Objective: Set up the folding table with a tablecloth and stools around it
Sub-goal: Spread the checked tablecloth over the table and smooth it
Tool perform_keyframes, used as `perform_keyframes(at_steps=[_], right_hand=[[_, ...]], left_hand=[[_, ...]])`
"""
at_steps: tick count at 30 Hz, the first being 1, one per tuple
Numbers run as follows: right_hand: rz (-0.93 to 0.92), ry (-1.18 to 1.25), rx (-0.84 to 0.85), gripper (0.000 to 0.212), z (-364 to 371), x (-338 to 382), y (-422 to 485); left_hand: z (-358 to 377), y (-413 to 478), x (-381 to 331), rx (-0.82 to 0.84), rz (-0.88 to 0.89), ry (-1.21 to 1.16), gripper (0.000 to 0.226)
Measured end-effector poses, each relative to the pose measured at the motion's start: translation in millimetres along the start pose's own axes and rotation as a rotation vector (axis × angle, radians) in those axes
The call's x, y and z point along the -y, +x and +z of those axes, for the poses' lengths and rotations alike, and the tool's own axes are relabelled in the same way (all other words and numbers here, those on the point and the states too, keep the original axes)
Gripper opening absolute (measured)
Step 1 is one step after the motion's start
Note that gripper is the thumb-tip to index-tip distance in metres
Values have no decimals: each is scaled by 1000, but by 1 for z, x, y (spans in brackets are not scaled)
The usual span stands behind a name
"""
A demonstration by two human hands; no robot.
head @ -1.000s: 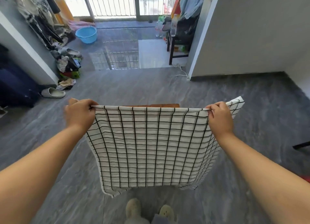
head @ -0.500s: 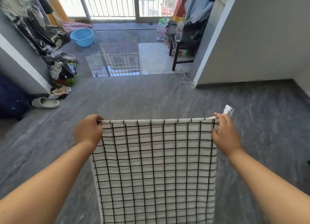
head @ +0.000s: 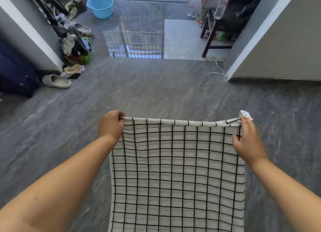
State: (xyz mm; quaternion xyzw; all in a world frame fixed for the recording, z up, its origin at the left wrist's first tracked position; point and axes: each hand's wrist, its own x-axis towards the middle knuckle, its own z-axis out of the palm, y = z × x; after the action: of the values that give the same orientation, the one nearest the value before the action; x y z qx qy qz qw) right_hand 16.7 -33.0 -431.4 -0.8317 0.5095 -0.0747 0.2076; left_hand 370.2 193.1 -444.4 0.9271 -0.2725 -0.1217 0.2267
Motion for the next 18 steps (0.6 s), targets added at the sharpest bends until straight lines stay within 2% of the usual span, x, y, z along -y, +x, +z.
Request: perform_keyframes(at_steps=[4,8,10,18], right_hand=[[-43,-6,43,73,33,-11,19],[-53,-69,94,87,67,-31,41],[-51,-82,124,97,82,-42,53],[-37,-148,195,114,147,-81,96]], left_hand=[[38,12,10,74,35,-10,25],[77,20,24,167,58,84,62],[96,24,33,200,76,124,71],[160,49,56,236,63,190,84]])
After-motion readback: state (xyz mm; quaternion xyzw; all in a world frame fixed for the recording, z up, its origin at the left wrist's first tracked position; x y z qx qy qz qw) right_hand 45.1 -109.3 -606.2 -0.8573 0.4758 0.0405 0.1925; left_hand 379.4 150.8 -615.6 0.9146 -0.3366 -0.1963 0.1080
